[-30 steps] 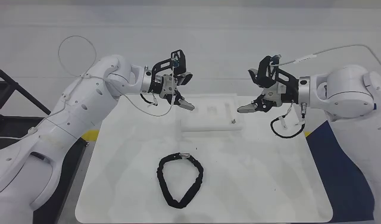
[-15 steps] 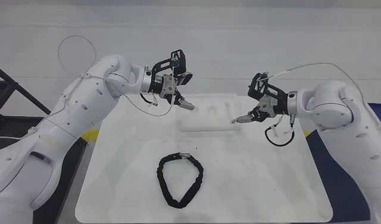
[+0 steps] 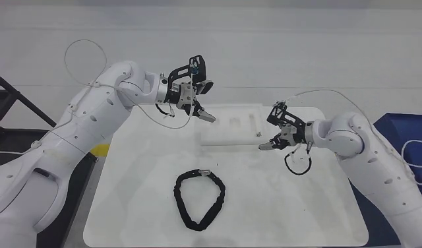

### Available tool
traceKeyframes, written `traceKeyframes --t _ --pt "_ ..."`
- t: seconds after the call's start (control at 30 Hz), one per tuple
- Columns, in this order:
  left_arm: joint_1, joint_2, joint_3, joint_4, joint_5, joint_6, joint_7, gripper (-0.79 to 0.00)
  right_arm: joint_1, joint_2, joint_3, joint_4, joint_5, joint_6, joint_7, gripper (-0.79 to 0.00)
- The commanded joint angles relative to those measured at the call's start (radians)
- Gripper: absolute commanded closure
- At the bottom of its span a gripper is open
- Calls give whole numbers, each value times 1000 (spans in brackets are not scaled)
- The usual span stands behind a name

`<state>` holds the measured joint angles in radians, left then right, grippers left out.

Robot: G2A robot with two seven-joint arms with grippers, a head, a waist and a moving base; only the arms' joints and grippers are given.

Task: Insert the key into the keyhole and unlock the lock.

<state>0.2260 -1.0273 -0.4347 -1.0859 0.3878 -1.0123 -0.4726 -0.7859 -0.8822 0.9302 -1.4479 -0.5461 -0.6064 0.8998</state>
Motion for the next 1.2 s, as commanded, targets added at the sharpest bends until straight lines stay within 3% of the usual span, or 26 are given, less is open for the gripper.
traceKeyframes --t 0.0,0.27,0.73,0.9,1.17 --pt "0 0 0 0 0 0 0 -785 1 -6 -15 14 -16 44 -7 -785" --pt "0 0 0 0 0 0 0 -785 53 -56 -93 123 17 263 -21 -785" --pt "0 0 0 0 0 0 0 -785 164 -175 -229 319 174 504 -44 -785" --pt "0 0 0 0 0 0 0 -785 176 -205 -244 373 225 487 -89 -785" --pt "0 0 0 0 0 0 0 -785 178 -206 -245 376 226 484 -90 -785"
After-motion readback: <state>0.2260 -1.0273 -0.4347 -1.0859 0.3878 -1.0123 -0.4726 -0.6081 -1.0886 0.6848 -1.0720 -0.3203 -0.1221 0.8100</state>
